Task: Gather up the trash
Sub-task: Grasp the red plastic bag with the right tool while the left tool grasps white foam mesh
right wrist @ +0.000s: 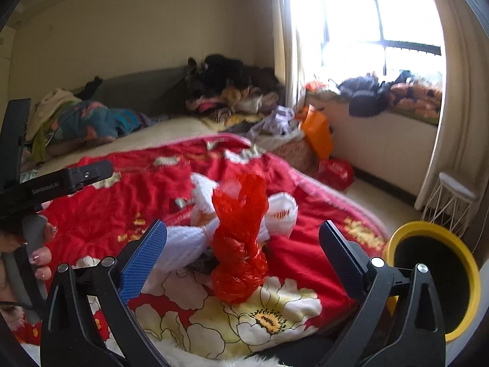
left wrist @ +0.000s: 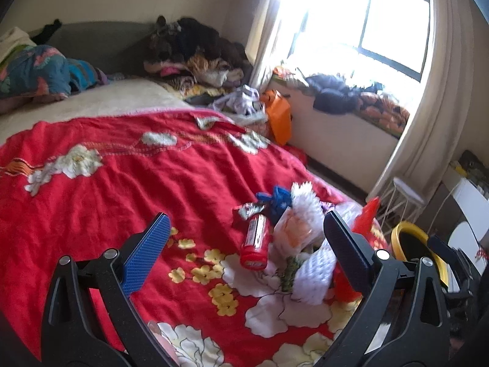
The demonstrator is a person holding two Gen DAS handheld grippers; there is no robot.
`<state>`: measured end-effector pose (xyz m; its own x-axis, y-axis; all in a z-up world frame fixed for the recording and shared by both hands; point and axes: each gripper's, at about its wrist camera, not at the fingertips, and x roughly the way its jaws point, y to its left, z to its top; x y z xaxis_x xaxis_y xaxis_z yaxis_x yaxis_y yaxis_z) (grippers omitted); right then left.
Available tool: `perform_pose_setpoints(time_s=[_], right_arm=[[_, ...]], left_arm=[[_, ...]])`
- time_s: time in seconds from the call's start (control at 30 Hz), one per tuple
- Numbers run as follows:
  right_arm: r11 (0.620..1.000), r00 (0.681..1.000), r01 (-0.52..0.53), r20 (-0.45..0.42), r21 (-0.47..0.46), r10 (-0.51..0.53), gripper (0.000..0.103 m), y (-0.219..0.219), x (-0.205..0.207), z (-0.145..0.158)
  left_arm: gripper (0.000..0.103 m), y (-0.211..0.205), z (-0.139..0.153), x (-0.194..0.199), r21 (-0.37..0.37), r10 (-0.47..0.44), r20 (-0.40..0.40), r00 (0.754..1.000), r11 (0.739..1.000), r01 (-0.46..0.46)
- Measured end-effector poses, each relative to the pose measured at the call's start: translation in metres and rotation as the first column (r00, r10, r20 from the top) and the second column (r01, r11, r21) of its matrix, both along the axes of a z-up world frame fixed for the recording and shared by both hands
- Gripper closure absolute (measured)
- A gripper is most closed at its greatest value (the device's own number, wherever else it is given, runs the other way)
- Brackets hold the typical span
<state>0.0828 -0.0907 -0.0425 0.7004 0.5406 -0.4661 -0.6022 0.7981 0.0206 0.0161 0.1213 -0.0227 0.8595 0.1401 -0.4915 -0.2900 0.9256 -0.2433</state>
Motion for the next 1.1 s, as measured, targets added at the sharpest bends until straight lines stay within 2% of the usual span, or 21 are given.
perform_pose_setpoints(time_s=[0.1, 0.17, 0.23, 0.4, 0.47, 0.53, 0.6, 0.7, 0.83, 0.9, 0.93, 1.0, 1.1], right_arm=[[0.999, 0.998, -0.018, -0.059, -0.027, 0.016, 0.010, 0.003, 0.015, -0.013], [0.998, 0.994, -0.034, -0.102, -0.054, 0.028, 0.020, 0.006, 0.024, -0.022], [0.996, 0.988, -0.051, -0.149, -0.077, 0.039, 0.024, 0.010, 0.033, -0.033], [0.989, 0.970, -0.106, -0.232, -0.106, 0.079, 0.033, 0.021, 0.044, -0.052], [0.985, 0.965, -0.125, -0.246, -0.115, 0.094, 0.036, 0.025, 0.044, -0.056], [0.983, 0.959, -0.142, -0.263, -0.115, 0.108, 0.044, 0.028, 0.046, -0.059], [0.982, 0.951, -0.153, -0.286, -0.107, 0.117, 0.057, 0.027, 0.048, -0.060], [0.986, 0.946, -0.151, -0.300, -0.075, 0.122, 0.066, 0.020, 0.054, -0.060], [0.993, 0.949, -0.116, -0.298, -0.023, 0.104, 0.068, 0.005, 0.054, -0.056], [0.995, 0.950, -0.097, -0.298, 0.004, 0.094, 0.068, -0.003, 0.053, -0.053], [0.996, 0.951, -0.088, -0.296, 0.013, 0.088, 0.069, -0.007, 0.052, -0.052], [0.997, 0.952, -0.076, -0.294, 0.031, 0.082, 0.069, -0.011, 0.052, -0.050], [0.996, 0.957, -0.053, -0.282, 0.066, 0.069, 0.069, -0.024, 0.050, -0.043]], left_arm=[[0.011, -0.001, -0.009, 0.008, -0.024, -0.062, -0.006, 0.998, 0.998, 0.062], [0.011, -0.004, -0.017, 0.016, -0.031, -0.095, -0.040, 0.995, 0.995, 0.094], [0.011, -0.008, -0.025, 0.022, -0.047, -0.139, -0.064, 0.988, 0.990, 0.136], [0.023, -0.021, -0.041, 0.030, -0.086, -0.250, -0.094, 0.964, 0.966, 0.242], [0.034, -0.025, -0.047, 0.033, -0.107, -0.281, -0.106, 0.954, 0.957, 0.270], [0.037, -0.028, -0.051, 0.037, -0.116, -0.308, -0.118, 0.944, 0.949, 0.295], [0.042, -0.030, -0.055, 0.041, -0.137, -0.330, -0.125, 0.936, 0.940, 0.313], [0.047, -0.033, -0.058, 0.044, -0.170, -0.366, -0.123, 0.922, 0.924, 0.344], [0.061, -0.043, -0.064, 0.049, -0.181, -0.408, -0.142, 0.902, 0.907, 0.381], [0.076, -0.045, -0.065, 0.053, -0.186, -0.426, -0.149, 0.892, 0.899, 0.398], [0.077, -0.048, -0.066, 0.054, -0.181, -0.437, -0.156, 0.886, 0.894, 0.409], [0.085, -0.053, -0.065, 0.054, -0.185, -0.470, -0.150, 0.870, 0.878, 0.442], [0.091, -0.058, -0.061, 0.052, -0.170, -0.476, -0.146, 0.867, 0.875, 0.453]])
